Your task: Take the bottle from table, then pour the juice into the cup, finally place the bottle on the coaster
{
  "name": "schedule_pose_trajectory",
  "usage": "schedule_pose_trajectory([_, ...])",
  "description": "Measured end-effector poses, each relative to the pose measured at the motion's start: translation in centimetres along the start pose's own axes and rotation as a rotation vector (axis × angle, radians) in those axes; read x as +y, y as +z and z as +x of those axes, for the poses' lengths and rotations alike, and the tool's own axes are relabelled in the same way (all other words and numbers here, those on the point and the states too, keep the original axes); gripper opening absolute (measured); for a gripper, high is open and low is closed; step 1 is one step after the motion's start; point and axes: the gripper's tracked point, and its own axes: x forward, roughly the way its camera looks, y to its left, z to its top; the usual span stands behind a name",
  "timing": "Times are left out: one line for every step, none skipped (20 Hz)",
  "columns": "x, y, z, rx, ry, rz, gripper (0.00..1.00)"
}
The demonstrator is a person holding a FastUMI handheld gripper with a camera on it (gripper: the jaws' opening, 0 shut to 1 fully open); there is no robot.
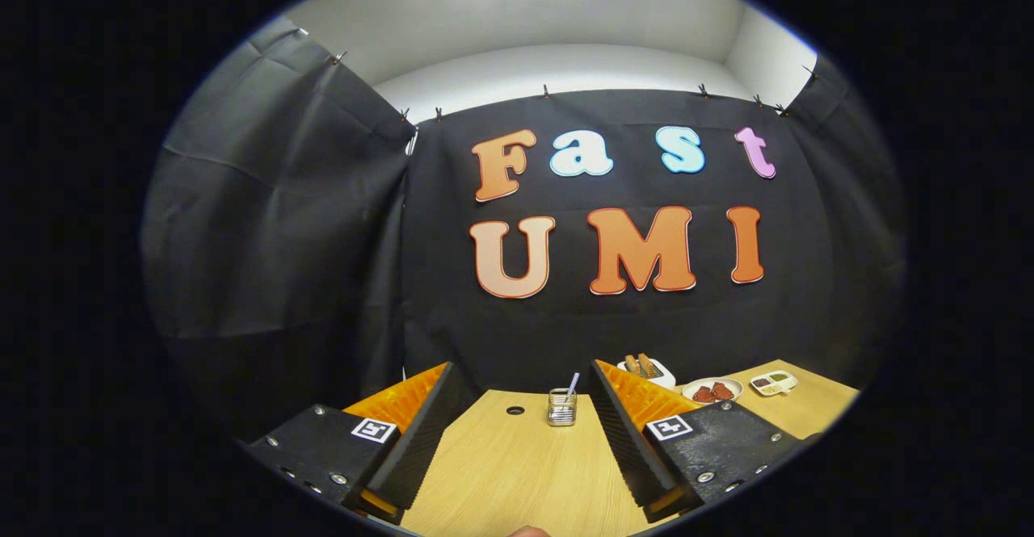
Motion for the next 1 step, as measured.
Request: schedule_pose_trajectory([-0.11,0.04,-0.14,-0.001,-0.006,-0.002,0.97])
